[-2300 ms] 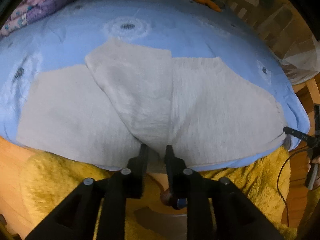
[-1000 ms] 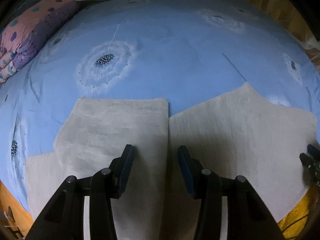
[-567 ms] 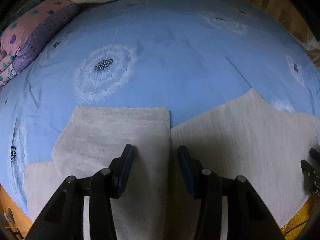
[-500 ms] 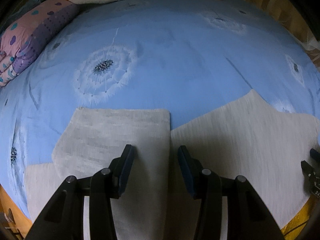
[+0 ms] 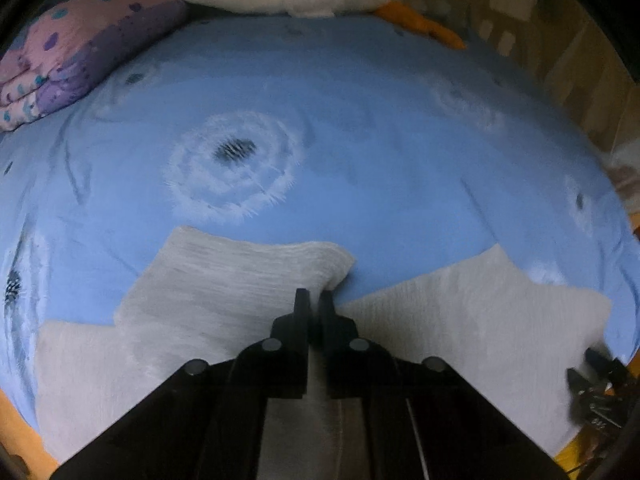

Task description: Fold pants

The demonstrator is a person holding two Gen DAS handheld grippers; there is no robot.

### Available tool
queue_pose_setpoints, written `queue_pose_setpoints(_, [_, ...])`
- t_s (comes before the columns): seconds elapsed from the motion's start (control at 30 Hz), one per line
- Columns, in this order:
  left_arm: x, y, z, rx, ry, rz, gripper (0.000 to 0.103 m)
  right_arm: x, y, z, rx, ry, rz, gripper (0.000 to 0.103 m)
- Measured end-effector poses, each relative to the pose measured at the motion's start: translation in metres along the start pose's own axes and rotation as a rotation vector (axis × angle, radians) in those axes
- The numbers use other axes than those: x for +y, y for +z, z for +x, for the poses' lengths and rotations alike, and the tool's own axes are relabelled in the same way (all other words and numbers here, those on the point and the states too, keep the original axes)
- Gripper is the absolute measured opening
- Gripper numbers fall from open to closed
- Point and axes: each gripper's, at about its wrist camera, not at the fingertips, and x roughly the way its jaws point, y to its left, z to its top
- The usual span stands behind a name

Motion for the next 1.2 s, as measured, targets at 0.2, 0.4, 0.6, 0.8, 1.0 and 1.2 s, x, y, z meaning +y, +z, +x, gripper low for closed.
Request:
queue_pose_setpoints(0.2, [0.031, -0.007, -0.05, -0.094, -0.007, -0.069, 0.004, 0.0, 0.0, 0.0, -0.001, 0.002, 0.001, 0.078])
queue_pose_setpoints(0.4, [0.067, -0.021, -0.091, -0.147, 0.025, -0.111, 0.004, 0.0, 0.0, 0.0, -0.001, 0.001, 0.001, 0.078])
queue_pose_setpoints(0.6, [0.113, -0.054, -0.11, -0.148, 0.124, -0.137, 0.004, 0.0, -0.001, 0.0, 0.0, -0.002, -0.001, 0.078])
queue_pose_setpoints(0.8, [0.169, -0.099, -0.105, -0.078, 0.161, -0.275, 0.004, 0.001, 0.0, 0.0, 0.0, -0.003, -0.004, 0.078])
queue_pose_setpoints(1.0, [0.185, -0.129, -0.098, -0.015, 0.193, -0.313, 0.004, 0.002, -0.001, 0.0, 0.001, -0.013, -0.009, 0.078])
queue_pose_setpoints(1.2, [0.191, -0.138, -0.098, 0.011, 0.207, -0.332, 0.004, 0.003, -0.001, 0.0, 0.0, -0.015, -0.01, 0.078])
